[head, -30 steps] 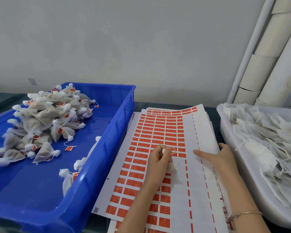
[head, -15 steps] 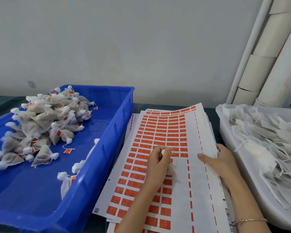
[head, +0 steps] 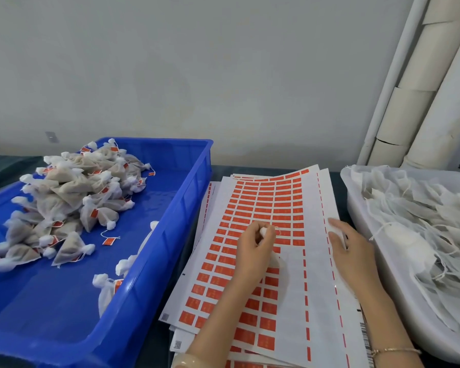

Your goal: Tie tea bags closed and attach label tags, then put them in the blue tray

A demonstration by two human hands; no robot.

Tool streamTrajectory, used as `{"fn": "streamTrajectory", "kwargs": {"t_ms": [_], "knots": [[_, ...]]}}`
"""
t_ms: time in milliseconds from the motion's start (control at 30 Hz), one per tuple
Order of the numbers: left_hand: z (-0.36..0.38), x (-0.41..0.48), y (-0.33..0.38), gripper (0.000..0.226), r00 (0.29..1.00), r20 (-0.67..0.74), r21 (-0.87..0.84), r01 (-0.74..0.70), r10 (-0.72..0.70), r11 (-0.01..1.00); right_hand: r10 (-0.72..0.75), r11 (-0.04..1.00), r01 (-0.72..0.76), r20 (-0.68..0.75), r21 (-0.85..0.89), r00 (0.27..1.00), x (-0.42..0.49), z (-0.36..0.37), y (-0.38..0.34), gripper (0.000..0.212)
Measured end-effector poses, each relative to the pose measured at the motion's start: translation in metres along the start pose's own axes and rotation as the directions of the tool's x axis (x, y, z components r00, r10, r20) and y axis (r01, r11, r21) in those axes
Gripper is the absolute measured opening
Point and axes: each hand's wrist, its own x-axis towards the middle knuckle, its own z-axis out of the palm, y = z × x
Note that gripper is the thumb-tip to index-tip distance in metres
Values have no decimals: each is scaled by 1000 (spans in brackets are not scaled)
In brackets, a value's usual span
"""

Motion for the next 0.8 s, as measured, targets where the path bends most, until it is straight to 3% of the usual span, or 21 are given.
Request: {"fn": "streamTrajectory", "kwargs": {"t_ms": [167,233,367,467,567,667,800], "knots": [[-6,-2,-2,16,1000,-12,-6,27,-27,1000,82,996,-82,-21,20,996,2,0,0,43],[-7,-2,-2,15,1000,-12,11,28,-28,1000,33,999,-33,-26,13,999,0,0,0,33],[-8,-1,0,15,1000,-11,27,26,-26,999,-13,1000,13,-30,4,999,-2,-2,1,42],[-10,0,2,17,1000,-6,40,22,-22,999,40,999,-40,-51,16,998,0,0,3,25],[-11,2,6,14,1000,3,85,18,-18,996,-15,1000,13,-101,-24,995,1,-1,1,10],[-10,5,9,9,998,43,136,33,-39,990,113,979,-121,56,161,992,3,-5,-4,7],[-13,7,10,19,988,151,215,-20,-13,976,259,830,-357,271,428,927,4,-14,-10,21]]}}
